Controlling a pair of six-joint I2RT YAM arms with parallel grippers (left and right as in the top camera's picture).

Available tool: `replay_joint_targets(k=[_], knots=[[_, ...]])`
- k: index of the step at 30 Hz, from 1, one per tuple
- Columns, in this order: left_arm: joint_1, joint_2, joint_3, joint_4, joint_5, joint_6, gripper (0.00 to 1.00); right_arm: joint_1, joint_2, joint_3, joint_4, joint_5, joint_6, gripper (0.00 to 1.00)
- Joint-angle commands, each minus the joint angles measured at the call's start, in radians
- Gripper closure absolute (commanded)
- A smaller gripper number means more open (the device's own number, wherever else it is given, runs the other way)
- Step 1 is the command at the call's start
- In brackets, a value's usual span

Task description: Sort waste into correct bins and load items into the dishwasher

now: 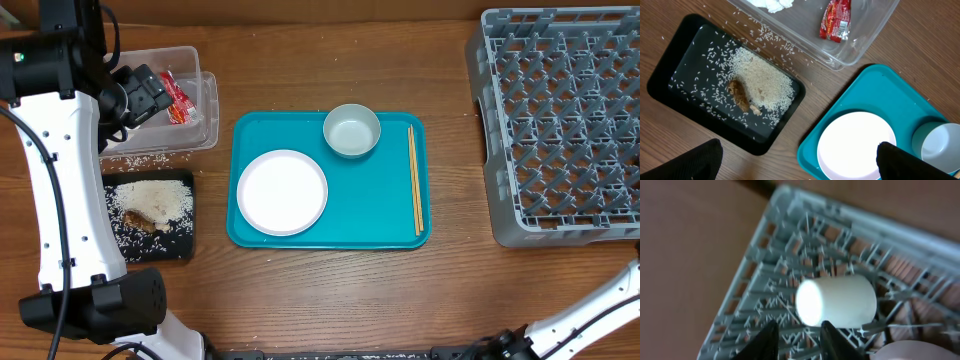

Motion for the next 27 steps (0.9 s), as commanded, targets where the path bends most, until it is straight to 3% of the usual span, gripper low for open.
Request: replay_joint_targets(k=[1, 8, 11, 13, 18, 27], knots=[[-0.002, 0.008, 0.008, -0.002, -0.009, -0.009, 0.00, 0.030, -0.059, 0.007, 0.002, 0.089, 0.019, 0.69], [-0.002, 0.008, 0.008, -0.002, -0.008, -0.009, 0.00, 0.126, -0.064, 0.007, -0.009, 0.106, -0.031, 0.68], [-0.002, 0.008, 0.008, -0.002, -0.009, -0.009, 0.00, 0.169, -0.066, 0.007, 0.000, 0.215, -0.046, 0.50], [-0.002, 0.008, 0.008, -0.002, -0.009, -0.009, 0.00, 0.195, -0.061, 0.002, -0.002, 0.314, -0.072, 0.55], [-0.002, 0.008, 0.008, -0.002, -0.009, -0.009, 0.00, 0.240, -0.016, -0.011, 0.006, 0.544, -0.100, 0.83], [-0.002, 0.008, 0.008, -0.002, -0.009, -0.009, 0.00, 0.234, 0.119, -0.011, 0.040, 0.650, -0.100, 0.87]])
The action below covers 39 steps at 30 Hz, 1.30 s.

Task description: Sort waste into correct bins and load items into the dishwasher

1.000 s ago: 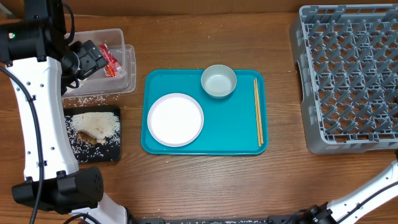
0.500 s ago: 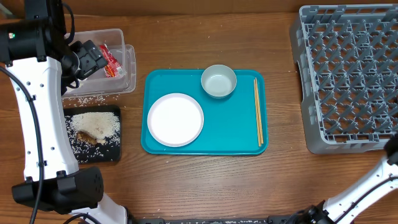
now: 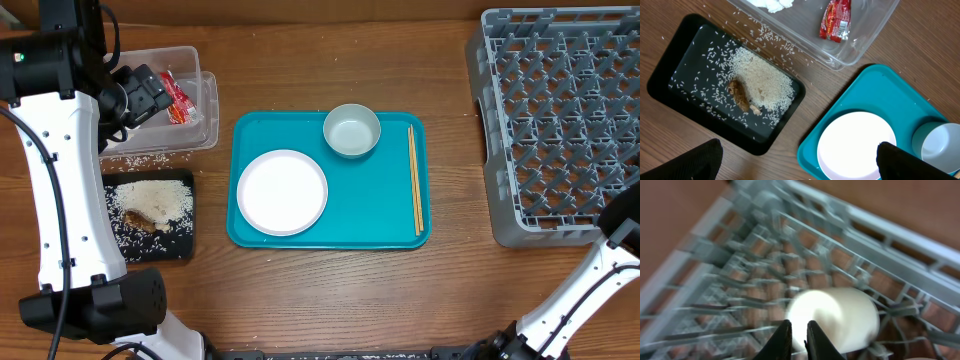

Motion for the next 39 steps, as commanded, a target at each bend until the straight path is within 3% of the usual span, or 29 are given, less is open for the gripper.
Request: replay_joint_targets(k=[1, 7, 12, 15, 19, 22, 24, 26, 30, 34, 39], knots=[[-0.002, 0.009, 0.008, -0.002, -0.009, -0.009, 0.00, -0.011, 0.055, -0.008, 0.013, 0.093, -0.018, 0.87], [-0.002, 0.008, 0.008, -0.002, -0.009, -0.009, 0.00, -0.013, 0.072, -0.008, 0.015, 0.109, -0.053, 0.87], [-0.002, 0.008, 0.008, -0.002, -0.009, -0.009, 0.00, -0.016, 0.044, 0.005, -0.043, 0.258, 0.006, 0.87], [-0.002, 0.008, 0.008, -0.002, -0.009, -0.009, 0.00, -0.017, -0.022, 0.023, -0.053, 0.197, 0.009, 0.85], [-0.002, 0.008, 0.008, -0.002, -0.009, -0.009, 0.00, -0.016, -0.143, 0.037, -0.067, -0.032, 0.008, 0.76], [-0.002, 0.008, 0.008, -0.002, -0.009, -0.009, 0.00, -0.016, -0.250, 0.037, -0.082, -0.365, 0.008, 0.66], [-0.002, 0.008, 0.008, -0.002, -0.009, -0.009, 0.00, -0.016, -0.309, 0.037, -0.097, -0.614, 0.008, 0.53], [-0.002, 0.008, 0.008, -0.002, -0.009, -0.009, 0.00, -0.008, -0.354, 0.037, -0.115, -0.861, 0.005, 0.32], [-0.002, 0.008, 0.008, -0.002, -0.009, -0.009, 0.00, 0.052, -0.386, 0.037, -0.241, -1.135, -0.001, 0.27], [-0.002, 0.008, 0.008, -0.002, -0.009, -0.009, 0.00, 0.199, -0.387, 0.031, -0.573, -1.059, -0.149, 0.27], [-0.002, 0.008, 0.008, -0.002, -0.009, -0.009, 0.00, 0.495, -0.387, -0.010, -0.775, -0.624, -0.209, 0.27]])
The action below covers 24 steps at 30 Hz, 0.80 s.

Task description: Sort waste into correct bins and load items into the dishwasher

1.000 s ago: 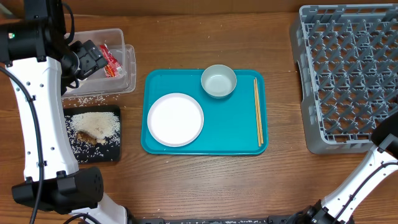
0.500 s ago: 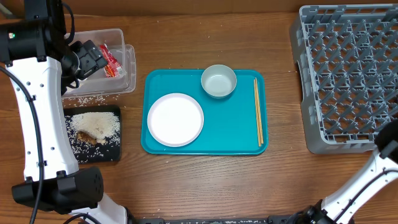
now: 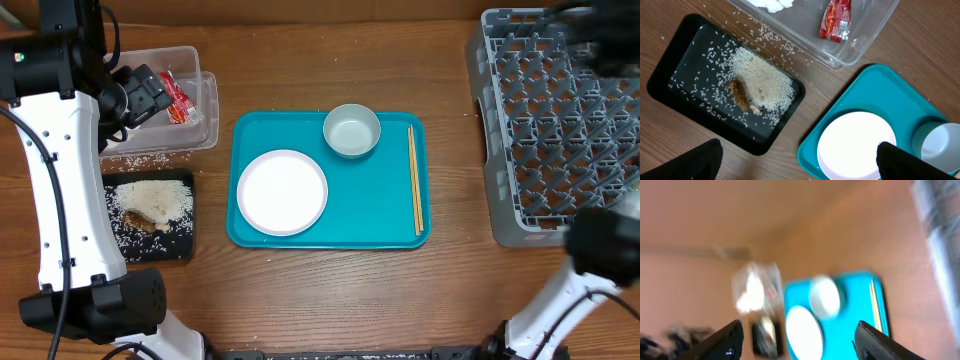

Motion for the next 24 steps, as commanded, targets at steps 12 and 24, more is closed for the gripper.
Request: replay_joint_targets(k=[12, 24], knots=[[-0.002, 0.008, 0.008, -0.002, -0.008, -0.010, 0.00, 0.781, 0.018, -0.330, 0.286, 0.832, 0.202, 0.29], [-0.002, 0.008, 0.008, -0.002, -0.008, -0.010, 0.00, 0.928, 0.018, -0.623, 0.738, 0.832, 0.190, 0.00]])
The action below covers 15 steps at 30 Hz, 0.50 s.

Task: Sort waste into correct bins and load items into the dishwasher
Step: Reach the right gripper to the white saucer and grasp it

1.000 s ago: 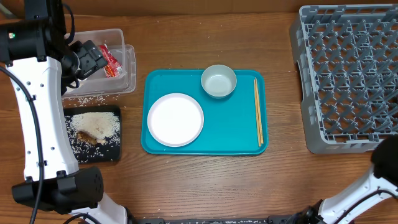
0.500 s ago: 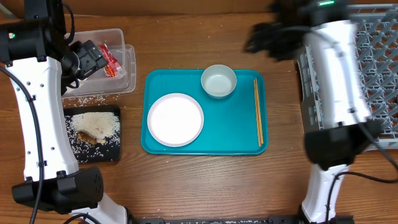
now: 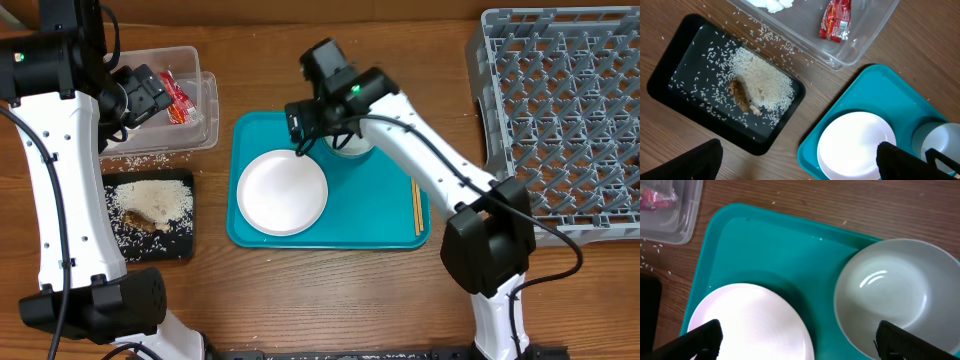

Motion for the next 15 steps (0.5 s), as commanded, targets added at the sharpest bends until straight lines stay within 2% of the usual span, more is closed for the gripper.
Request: replay_joint_targets(k=[1, 15], knots=[[-0.002, 0.008, 0.008, -0.002, -0.009, -0.009, 0.00, -0.006, -0.016, 0.003, 0.048, 0.021, 0.011, 0.00], [-0.002, 0.008, 0.008, -0.002, -0.009, -0.009, 0.00, -0.009, 0.009, 0.003, 0.003, -0.003, 0.037, 0.00]])
